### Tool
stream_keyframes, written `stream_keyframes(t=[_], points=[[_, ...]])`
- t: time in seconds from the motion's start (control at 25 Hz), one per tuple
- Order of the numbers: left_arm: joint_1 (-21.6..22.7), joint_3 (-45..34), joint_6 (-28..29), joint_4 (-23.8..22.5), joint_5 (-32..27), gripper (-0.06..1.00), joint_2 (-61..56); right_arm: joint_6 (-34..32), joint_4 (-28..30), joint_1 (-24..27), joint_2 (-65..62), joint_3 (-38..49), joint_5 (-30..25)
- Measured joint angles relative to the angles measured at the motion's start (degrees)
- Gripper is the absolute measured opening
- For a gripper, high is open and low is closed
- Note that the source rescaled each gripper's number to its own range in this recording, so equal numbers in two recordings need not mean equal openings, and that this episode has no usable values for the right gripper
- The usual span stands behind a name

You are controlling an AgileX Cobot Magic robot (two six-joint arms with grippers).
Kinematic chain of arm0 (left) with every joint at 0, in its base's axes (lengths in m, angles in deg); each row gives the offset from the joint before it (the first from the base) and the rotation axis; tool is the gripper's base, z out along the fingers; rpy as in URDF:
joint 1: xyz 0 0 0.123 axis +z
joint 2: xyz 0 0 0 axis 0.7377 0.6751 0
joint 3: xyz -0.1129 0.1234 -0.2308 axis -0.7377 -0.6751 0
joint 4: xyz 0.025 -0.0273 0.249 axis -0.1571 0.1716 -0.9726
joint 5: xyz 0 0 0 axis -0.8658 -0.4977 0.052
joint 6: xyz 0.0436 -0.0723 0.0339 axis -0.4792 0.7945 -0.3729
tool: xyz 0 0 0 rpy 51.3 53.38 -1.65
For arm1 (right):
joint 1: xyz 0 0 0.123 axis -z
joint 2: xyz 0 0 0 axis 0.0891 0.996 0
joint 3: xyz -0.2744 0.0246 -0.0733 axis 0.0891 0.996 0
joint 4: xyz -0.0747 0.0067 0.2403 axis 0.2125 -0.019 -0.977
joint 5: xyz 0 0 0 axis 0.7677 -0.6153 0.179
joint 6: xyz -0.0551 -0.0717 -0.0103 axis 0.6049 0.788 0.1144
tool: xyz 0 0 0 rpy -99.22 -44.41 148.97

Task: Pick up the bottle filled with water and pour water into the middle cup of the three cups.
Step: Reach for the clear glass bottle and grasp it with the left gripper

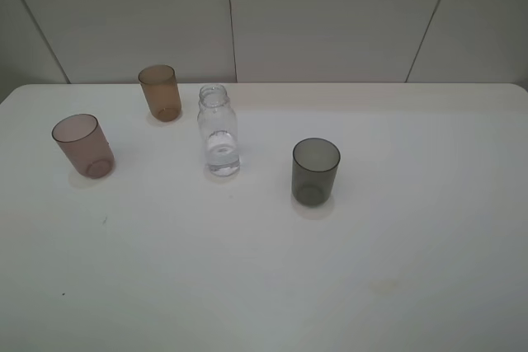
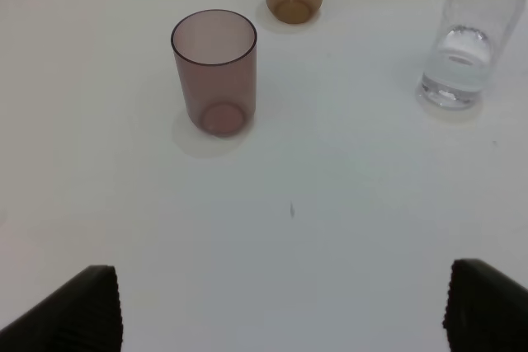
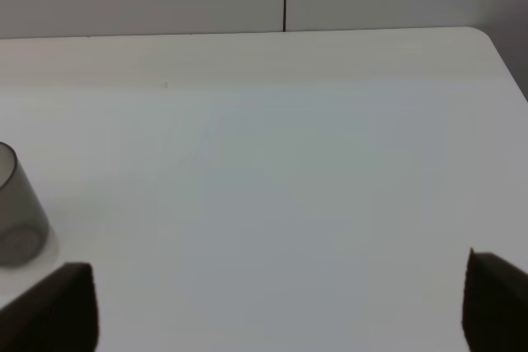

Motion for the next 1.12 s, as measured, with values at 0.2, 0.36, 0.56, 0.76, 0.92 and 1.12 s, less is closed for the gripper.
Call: stream_keyframes(t=[0.2,0.36,0.56,0.76,0.92,1.12], points=[[0.0,0.0,0.0,0.0,0.0,1.00,0.0,0.0,0.0,0.0,0.0,0.0,0.0],[0.0,0.0,0.0,0.0,0.0,1.00,0.0,0.0,0.0,0.0,0.0,0.0,0.0],[0.0,0.0,0.0,0.0,0.0,1.00,0.0,0.0,0.0,0.0,0.0,0.0,0.0],[0.0,0.0,0.0,0.0,0.0,1.00,0.0,0.0,0.0,0.0,0.0,0.0,0.0],[0.0,0.0,0.0,0.0,0.0,1.00,0.0,0.0,0.0,0.0,0.0,0.0,0.0],[0.0,0.0,0.1,-0.1,0.0,1.00,0.0,0.0,0.0,0.0,0.0,0.0,0.0]])
